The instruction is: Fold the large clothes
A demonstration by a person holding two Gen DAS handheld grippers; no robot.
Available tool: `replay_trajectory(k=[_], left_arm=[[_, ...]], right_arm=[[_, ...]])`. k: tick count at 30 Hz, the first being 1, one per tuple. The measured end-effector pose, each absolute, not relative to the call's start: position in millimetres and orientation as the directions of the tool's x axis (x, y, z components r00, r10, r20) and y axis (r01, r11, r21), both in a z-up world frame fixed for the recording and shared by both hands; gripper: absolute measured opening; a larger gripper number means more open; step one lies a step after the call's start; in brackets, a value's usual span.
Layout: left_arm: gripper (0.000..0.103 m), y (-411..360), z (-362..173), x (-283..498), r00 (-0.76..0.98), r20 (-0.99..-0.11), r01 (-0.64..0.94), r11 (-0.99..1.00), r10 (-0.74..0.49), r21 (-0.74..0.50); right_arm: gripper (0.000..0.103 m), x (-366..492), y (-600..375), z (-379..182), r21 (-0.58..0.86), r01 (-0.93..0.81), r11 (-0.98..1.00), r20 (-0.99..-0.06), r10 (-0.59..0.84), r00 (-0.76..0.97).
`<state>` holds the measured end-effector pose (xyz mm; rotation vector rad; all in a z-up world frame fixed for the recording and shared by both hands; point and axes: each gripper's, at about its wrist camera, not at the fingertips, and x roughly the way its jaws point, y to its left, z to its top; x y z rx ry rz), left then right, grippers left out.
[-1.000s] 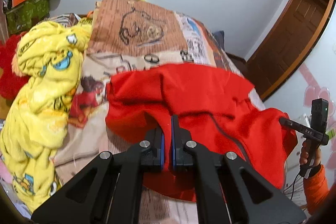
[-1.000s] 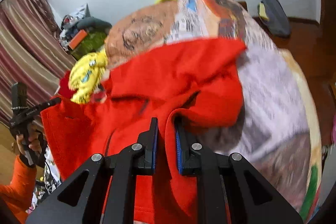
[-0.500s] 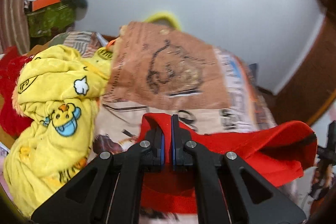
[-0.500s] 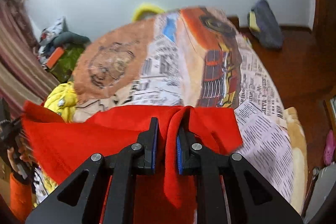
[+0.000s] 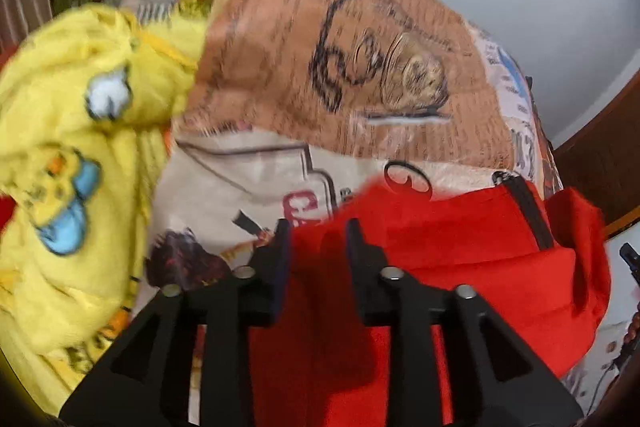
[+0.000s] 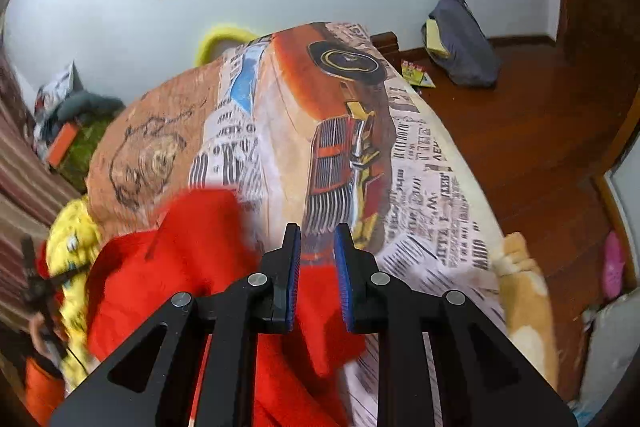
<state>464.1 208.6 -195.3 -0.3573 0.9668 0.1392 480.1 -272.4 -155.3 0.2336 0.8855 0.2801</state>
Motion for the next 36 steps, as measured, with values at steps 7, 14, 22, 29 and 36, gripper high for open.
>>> replay_trajectory(k=[7, 14, 22, 29, 36], left_arm=[[0.060, 191, -149, 432, 0.623, -0.782, -0.191, 0.974, 0.022, -0.125], [0.063, 167, -183, 409, 0.525, -0.851, -0.090, 0.994, -0.009, -0.065], [0.065, 171, -263, 396, 0.393, -0.912, -0.121, 0.990, 0.117, 0.075], [0.085, 200, -287, 367, 0.399, -0.896, -0.201, 0.972, 0.194, 0.121], [0.082, 234, -276, 344, 0.367, -0.849, -0.361, 0.899, 0.380, 0.247]], right_arm=[[0.049, 448, -239, -165, 0.193, -0.274, 0.942, -0.753, 0.322, 0.574], [0.060, 428, -182, -179, 0.127, -0.421, 0.898, -0.758, 0.361, 0.543], [0.070, 430, -156, -230, -0.057, -0.443, 0.895, -0.818, 0.213, 0.535], [0.085, 420, -224, -247, -0.051, -0.307, 0.950, -0.824, 0.134, 0.550], [0.085, 403, -278, -243, 0.038, -0.177, 0.983, -0.835, 0.129, 0.535]])
